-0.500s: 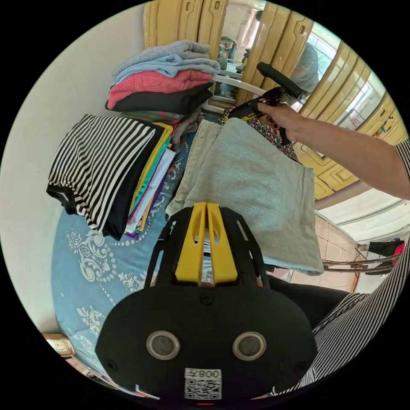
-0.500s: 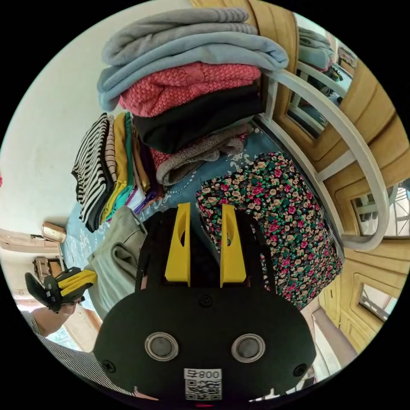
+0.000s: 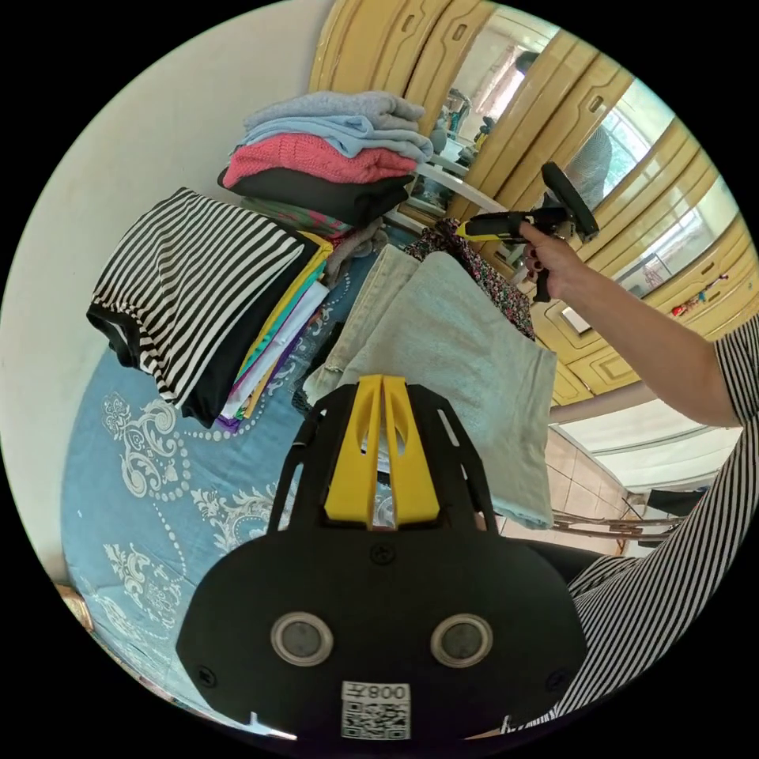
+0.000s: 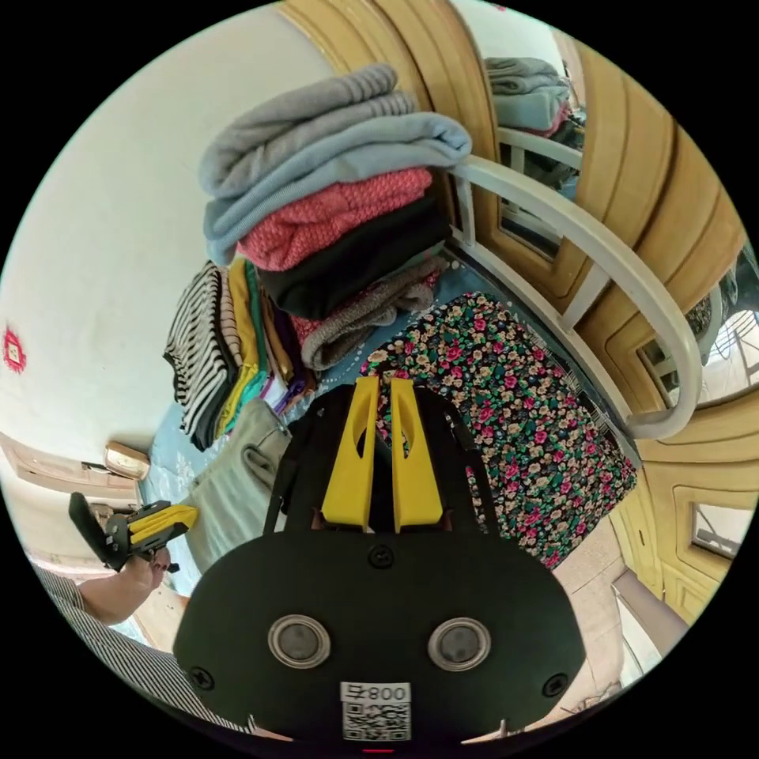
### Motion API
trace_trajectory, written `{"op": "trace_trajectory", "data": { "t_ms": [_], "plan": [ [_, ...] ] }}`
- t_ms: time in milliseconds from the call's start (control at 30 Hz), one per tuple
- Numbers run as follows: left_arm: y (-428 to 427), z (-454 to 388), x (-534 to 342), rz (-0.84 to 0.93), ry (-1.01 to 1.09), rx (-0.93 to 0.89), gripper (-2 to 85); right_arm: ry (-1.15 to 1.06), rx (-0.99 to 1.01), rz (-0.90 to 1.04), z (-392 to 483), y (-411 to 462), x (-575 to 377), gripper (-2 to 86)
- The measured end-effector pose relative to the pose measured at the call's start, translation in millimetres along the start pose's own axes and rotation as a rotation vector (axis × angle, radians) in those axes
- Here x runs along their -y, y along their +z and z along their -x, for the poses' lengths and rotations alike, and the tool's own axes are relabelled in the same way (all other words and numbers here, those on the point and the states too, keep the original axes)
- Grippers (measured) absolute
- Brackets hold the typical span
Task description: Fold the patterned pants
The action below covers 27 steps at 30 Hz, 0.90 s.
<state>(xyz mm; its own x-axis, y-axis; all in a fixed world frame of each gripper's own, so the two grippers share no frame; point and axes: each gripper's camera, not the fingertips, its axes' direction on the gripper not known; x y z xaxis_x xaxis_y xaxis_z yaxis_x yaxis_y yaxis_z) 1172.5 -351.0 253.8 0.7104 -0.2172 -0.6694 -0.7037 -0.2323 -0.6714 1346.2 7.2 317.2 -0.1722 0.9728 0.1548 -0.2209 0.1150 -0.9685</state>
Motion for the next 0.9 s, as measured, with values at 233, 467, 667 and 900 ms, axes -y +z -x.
{"op": "trace_trajectory", "data": {
  "t_ms": [233,467,667,900],
  "plan": [
    [-39,23,-66,-0.168,-0.047,-0.184,0.1,-0.036,0.192,-0.21,25,-92,-63,2.3],
    [-102,53,-156,-0.32,-0.047,-0.233,0.2,-0.307,0.359,-0.362,144,-165,-120,2.2],
    [-163,91,-255,-0.443,-0.091,-0.222,0.8,-0.514,0.525,-0.446,261,-199,-174,2.0],
    [-212,124,-374,-0.566,-0.171,-0.179,4.5,-0.709,0.741,-0.49,390,-210,-237,1.8]
  ]
}}
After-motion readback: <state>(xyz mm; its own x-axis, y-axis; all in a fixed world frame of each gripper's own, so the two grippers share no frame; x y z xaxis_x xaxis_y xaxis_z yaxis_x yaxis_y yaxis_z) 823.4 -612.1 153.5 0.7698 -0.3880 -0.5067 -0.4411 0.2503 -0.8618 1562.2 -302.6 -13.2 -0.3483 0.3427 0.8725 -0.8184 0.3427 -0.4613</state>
